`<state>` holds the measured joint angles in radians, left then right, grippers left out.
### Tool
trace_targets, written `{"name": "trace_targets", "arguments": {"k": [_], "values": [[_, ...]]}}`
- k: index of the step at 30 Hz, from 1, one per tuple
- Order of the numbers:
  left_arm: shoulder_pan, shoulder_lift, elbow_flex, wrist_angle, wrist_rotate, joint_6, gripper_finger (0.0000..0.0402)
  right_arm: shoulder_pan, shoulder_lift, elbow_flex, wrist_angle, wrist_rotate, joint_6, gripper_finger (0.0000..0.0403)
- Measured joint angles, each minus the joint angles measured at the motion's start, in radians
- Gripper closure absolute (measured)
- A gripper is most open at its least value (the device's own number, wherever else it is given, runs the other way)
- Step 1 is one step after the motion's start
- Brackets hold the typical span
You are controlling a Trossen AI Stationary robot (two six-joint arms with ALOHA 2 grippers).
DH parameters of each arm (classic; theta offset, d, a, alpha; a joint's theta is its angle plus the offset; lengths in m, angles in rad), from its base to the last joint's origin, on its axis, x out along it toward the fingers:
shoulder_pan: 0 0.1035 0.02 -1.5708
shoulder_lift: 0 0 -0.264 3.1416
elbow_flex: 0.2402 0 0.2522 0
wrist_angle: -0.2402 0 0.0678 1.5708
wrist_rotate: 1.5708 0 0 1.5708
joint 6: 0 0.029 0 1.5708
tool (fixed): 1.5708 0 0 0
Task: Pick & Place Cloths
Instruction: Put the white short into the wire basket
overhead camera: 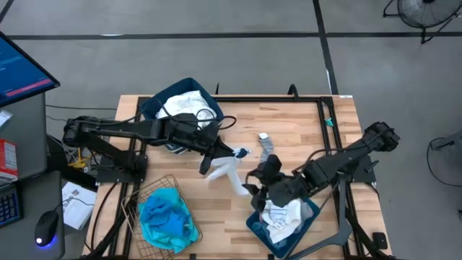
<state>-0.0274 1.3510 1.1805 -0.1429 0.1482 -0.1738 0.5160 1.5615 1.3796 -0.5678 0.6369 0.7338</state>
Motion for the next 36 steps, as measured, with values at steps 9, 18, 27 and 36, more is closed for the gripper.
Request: {"name": "trace_targets", "arguments": {"k": [9,18,27,36], "values": [[0.000,0.000,0.000,0.001,-0.021,-0.019,0.0401,-0.096,0.095,0.000,-0.035,-0.009,0.000,0.0098],[0.000,0.000,0.000,0.001,-0.025,-0.027,0.0401,-0.152,0.197,0.000,0.059,-0.012,0.006,0.0104],[0.001,0.000,0.001,0.002,-0.025,-0.027,0.0399,-0.170,0.192,0.000,0.093,-0.022,-0.006,0.0379],[0.001,0.000,0.002,0.001,-0.027,0.033,0.0386,-0.105,0.192,0.075,0.001,-0.051,0.086,0.0399]]}}
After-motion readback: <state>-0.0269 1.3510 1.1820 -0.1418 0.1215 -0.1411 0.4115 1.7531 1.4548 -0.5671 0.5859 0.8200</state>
